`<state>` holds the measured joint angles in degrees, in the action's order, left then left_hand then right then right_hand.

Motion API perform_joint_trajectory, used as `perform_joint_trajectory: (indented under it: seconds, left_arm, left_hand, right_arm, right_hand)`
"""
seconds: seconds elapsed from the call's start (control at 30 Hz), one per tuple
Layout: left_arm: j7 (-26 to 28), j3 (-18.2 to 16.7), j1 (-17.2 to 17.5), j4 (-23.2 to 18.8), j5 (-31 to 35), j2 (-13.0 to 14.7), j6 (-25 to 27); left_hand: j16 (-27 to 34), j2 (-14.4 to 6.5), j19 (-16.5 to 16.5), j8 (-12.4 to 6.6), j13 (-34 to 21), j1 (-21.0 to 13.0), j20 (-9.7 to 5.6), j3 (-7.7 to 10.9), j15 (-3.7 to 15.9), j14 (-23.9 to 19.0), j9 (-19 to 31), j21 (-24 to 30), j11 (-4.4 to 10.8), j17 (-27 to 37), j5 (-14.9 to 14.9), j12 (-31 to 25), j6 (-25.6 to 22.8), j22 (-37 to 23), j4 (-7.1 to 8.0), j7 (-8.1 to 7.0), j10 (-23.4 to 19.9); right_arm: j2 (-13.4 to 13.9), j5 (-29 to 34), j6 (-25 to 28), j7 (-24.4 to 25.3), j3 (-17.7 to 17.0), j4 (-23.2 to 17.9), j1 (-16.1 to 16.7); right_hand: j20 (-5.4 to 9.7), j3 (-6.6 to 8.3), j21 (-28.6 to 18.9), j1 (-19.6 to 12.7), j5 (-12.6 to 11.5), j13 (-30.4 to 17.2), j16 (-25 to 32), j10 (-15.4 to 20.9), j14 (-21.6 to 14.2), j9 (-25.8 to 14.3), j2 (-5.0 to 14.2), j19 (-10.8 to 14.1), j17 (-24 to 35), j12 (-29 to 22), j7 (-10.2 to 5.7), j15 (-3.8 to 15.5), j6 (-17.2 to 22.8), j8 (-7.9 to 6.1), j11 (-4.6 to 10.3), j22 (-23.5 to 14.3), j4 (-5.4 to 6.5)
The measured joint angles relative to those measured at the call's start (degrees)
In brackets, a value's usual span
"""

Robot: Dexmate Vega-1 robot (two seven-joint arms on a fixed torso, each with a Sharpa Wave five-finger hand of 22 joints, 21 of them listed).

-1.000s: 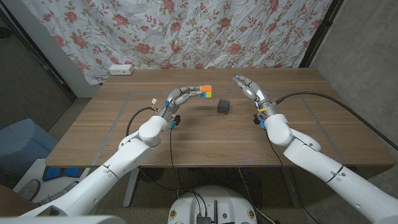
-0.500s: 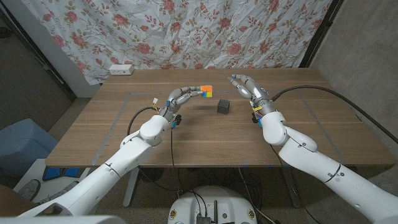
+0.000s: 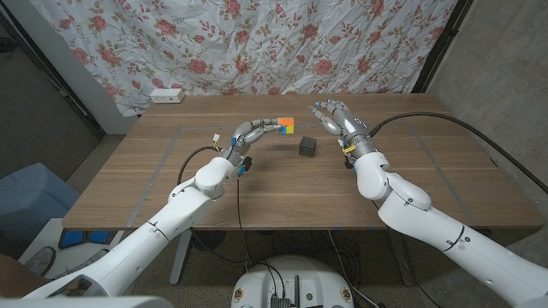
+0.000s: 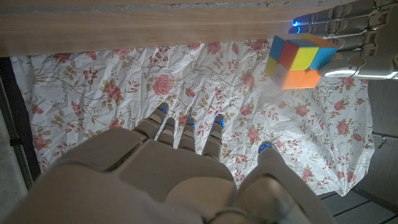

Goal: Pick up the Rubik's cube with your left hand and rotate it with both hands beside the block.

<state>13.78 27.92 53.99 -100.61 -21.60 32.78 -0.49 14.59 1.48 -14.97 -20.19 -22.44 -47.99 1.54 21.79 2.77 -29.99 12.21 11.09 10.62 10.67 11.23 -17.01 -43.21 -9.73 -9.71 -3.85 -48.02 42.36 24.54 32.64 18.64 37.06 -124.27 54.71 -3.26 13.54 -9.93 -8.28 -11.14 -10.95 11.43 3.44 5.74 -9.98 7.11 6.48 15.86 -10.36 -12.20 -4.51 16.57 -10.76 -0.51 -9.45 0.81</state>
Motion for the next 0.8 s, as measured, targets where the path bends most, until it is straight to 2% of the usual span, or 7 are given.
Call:
perform_joint_trajectory:
  seconds: [0.1, 0.17, 0.33, 0.47, 0.8]
  left_arm:
    - [-0.1, 0.1, -0.2, 0.2, 0.0, -0.1, 0.0]
    - [-0.1, 0.1, -0.2, 0.2, 0.0, -0.1, 0.0]
    - [-0.1, 0.4, -0.5, 0.6, -0.1, -0.5, -0.1]
    - [-0.1, 0.6, -0.5, 0.7, -0.1, -0.6, -0.3]
    - [-0.1, 0.9, -0.7, 0.9, -0.1, -0.9, -0.6]
  left_hand:
    - [0.0, 0.0, 0.0, 0.0, 0.0, 0.0, 0.0, -0.05, 0.0, 0.0, 0.0, 0.0, -0.08, 0.0, 0.0, 0.0, 0.0, 0.0, 0.04, 0.0, -0.1]
    - [0.0, 0.0, 0.0, 0.0, 0.0, 0.0, 0.0, -0.05, 0.0, 0.0, 0.0, 0.0, -0.08, 0.0, 0.0, 0.0, 0.0, 0.0, 0.04, 0.0, -0.1]
    - [0.0, 0.0, 0.0, 0.01, 0.0, 0.0, 0.0, -0.05, 0.0, 0.0, 0.0, 0.0, -0.08, 0.0, -0.1, 0.0, 0.0, 0.0, 0.04, 0.0, -0.1]
    - [0.0, 0.0, 0.0, 0.02, -0.3, 0.0, 0.0, -0.06, 0.0, 0.0, 0.0, 0.0, -0.08, 0.0, -0.1, 0.0, 0.0, 0.0, 0.04, 0.0, -0.1]
    - [0.0, -0.1, 0.0, 0.3, -0.3, -0.8, 0.0, -0.16, 0.0, 0.0, -0.1, 0.0, -0.08, 0.0, -0.1, 0.2, 0.0, 0.0, -0.03, 0.0, -0.1]
  right_arm:
    - [0.0, 1.8, 1.0, -0.8, 0.7, -0.3, -0.4]
    - [0.1, 1.8, 1.0, -0.8, 1.3, -0.6, -0.7]
    - [0.2, 6.2, 3.1, -3.0, 2.8, -1.3, -1.5]
    - [0.2, 8.7, 4.1, -4.0, 3.8, -1.7, -1.9]
    - [0.2, 12.9, 4.9, -6.3, 5.2, -2.6, -2.0]
  right_hand:
    - [-0.12, -0.16, 0.0, 0.5, 0.0, 0.0, 0.0, -0.5, 0.6, 0.0, 0.43, -0.5, 0.3, 0.0, 0.0, 0.01, 0.0, 0.0, 0.14, 0.0, 0.15]
    - [-0.12, -0.16, 0.0, 1.0, 0.0, 0.0, 0.0, -0.8, 0.6, 0.0, -0.16, -0.5, 0.3, 0.0, 0.0, 0.0, 0.0, 0.0, -0.02, 0.0, 0.15]
    - [-0.23, 0.0, 0.0, 1.0, 0.0, 0.0, 0.0, -2.5, 1.4, 0.0, -0.16, -1.0, 0.3, 0.2, 0.0, 0.0, 0.0, 0.0, -0.17, 0.0, 0.31]
    - [-0.23, 0.16, 0.0, 1.0, 0.0, 0.0, 0.0, -3.0, 1.7, 0.0, -0.16, -1.0, 0.5, 0.2, 0.01, 0.31, 0.0, 0.0, 0.37, 0.0, 0.47]
    - [-0.54, 0.16, 0.0, 1.5, 0.0, 0.0, 0.0, -4.5, 2.6, 0.0, -0.58, -1.3, 0.5, 0.2, -0.1, 0.72, 0.5, 0.0, 0.42, 0.0, 0.47]
